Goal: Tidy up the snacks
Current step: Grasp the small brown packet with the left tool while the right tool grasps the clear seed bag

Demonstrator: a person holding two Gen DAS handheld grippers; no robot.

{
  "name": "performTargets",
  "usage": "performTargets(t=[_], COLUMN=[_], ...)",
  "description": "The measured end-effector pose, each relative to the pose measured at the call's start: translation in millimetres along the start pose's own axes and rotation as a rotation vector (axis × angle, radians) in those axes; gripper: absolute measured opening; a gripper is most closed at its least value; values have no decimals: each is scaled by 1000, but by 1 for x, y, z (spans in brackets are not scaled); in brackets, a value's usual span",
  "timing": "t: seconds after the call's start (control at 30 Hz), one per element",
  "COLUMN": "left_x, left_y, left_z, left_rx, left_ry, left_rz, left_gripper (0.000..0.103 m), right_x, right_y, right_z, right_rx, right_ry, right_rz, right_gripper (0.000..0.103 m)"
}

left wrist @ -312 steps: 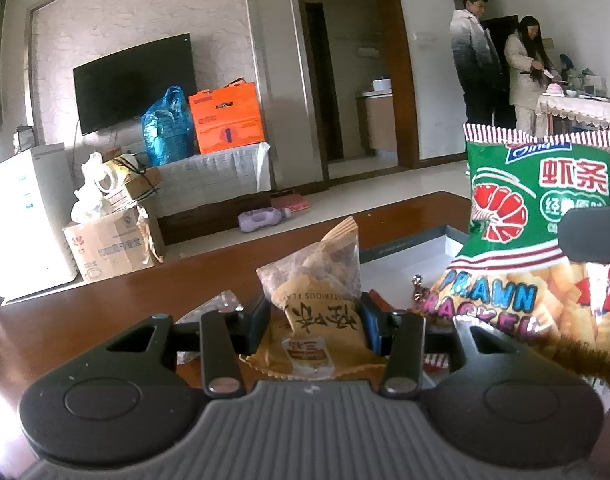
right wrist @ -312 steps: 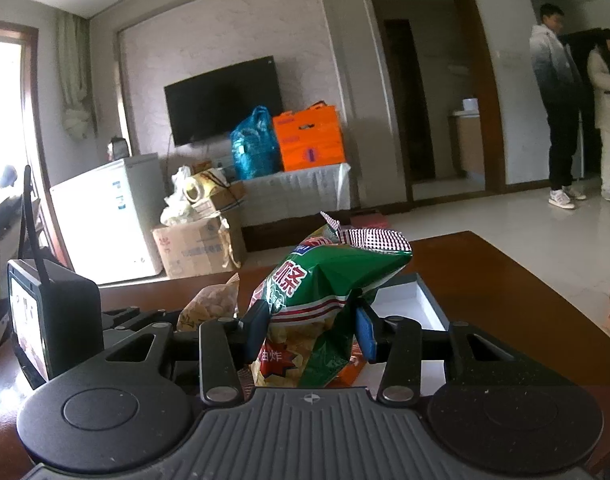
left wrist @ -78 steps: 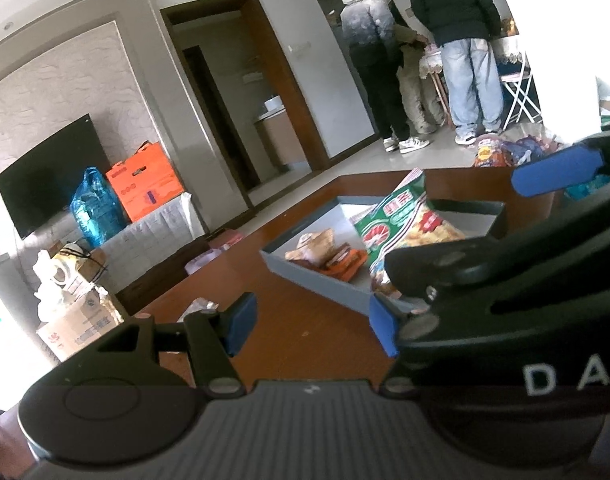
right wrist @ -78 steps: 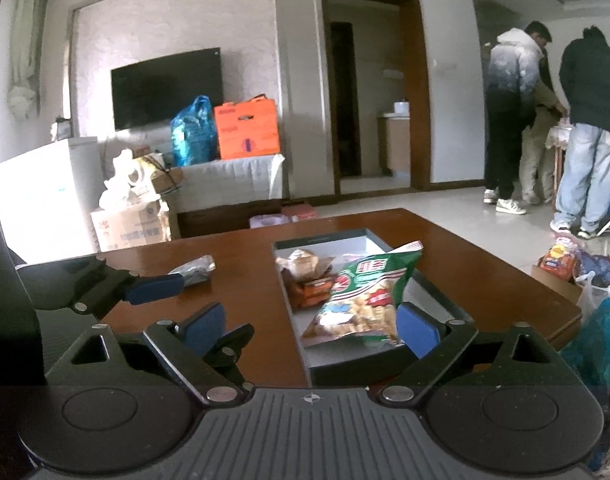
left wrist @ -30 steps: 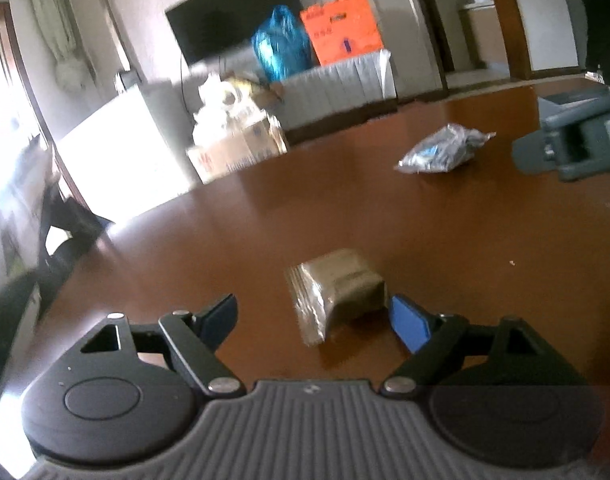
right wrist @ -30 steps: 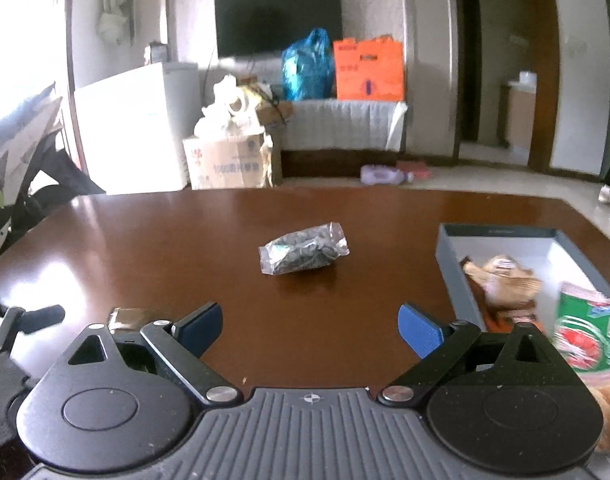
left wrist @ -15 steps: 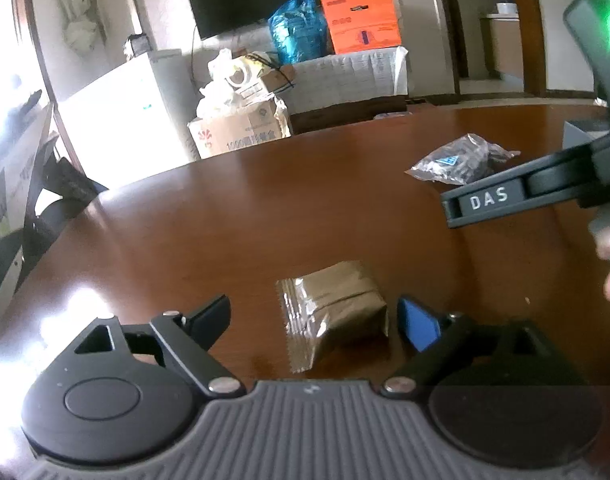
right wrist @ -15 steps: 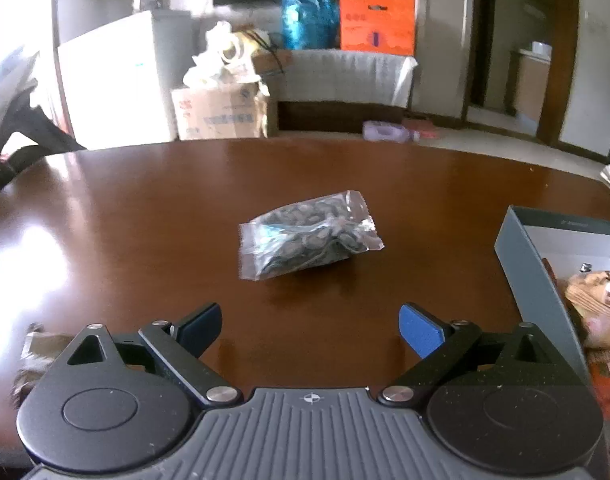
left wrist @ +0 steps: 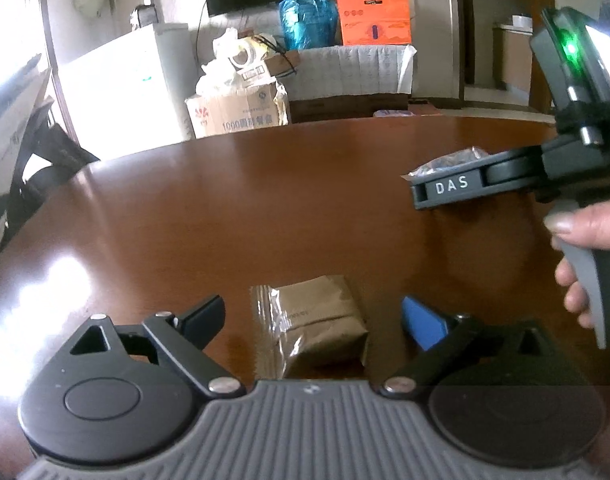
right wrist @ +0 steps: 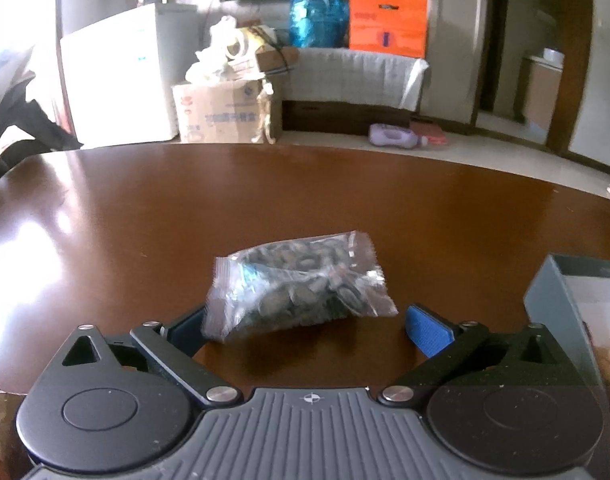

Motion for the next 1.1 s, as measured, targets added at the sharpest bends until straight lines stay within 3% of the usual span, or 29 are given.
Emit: performTargets(t=[0.47, 0.53, 0.63, 0.77, 0.83, 0.87, 1.1], left_x=[-6, -8, -8, -5, -4, -5, -3], left_y=[0, 0, 0, 4, 4, 5, 2], left_z=[5, 6, 5, -2, -4, -4, -2], left_rx=[39, 50, 62, 42, 37, 36, 31], left_ry=[-29, -43, -77, -122, -134, -145, -150], left_rz=[21, 21, 13, -20, -28, -35, -45], left_gripper=[99, 97, 87, 53, 48, 38, 35], right_x=[-19, -18, -16, -11, -9, -8, 6], right_y=[17, 18, 19, 18, 17, 17, 15], right_z=[14, 16, 17, 17, 16, 15, 11], right_rx=[70, 77, 87, 87, 82, 77, 55], right_ry=[65, 92, 115, 124, 133, 138, 153], right_rz=[20, 15, 11, 4, 2, 1, -6], right_gripper=[103, 94, 89, 81, 79, 78, 73])
Point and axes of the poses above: each gripper's, at about its wrist camera, not at the fingertips, and x roughly against the way its jaws point, z to its left, y to its top, the point moved 8 cm from there along -x, roughly the way its jaws point, and after that the axes turned 12 degrees about -x, right-handed, at the moved point
